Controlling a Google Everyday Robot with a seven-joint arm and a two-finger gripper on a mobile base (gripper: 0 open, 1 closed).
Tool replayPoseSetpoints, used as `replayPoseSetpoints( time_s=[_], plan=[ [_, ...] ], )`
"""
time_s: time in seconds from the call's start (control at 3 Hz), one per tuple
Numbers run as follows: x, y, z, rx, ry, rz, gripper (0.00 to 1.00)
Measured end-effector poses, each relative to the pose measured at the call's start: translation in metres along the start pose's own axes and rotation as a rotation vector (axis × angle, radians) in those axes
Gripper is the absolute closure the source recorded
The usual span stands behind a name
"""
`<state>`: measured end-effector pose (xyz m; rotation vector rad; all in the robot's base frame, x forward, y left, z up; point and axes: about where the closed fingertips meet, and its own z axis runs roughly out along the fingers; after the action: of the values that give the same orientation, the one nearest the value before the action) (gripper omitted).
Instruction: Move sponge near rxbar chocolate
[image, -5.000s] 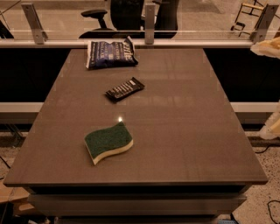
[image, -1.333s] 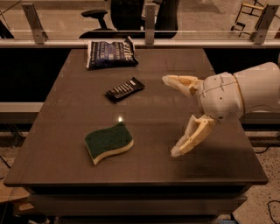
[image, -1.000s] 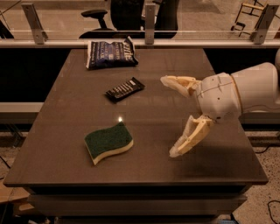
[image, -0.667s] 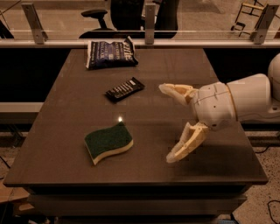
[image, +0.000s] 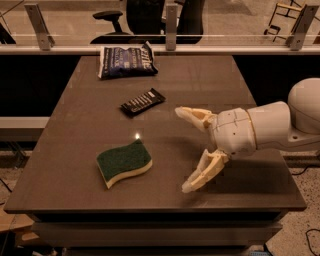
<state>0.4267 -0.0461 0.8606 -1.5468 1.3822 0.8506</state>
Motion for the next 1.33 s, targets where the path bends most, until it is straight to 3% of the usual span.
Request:
replayPoseSetpoints(
  time_s=[0.67, 1.33],
  plan=[
    [0.002, -0.004, 0.049, -0.109, -0.11, -0.006, 0.0],
    [-0.011, 0.01, 0.078, -0.198, -0.145, -0.019, 0.0]
  ],
)
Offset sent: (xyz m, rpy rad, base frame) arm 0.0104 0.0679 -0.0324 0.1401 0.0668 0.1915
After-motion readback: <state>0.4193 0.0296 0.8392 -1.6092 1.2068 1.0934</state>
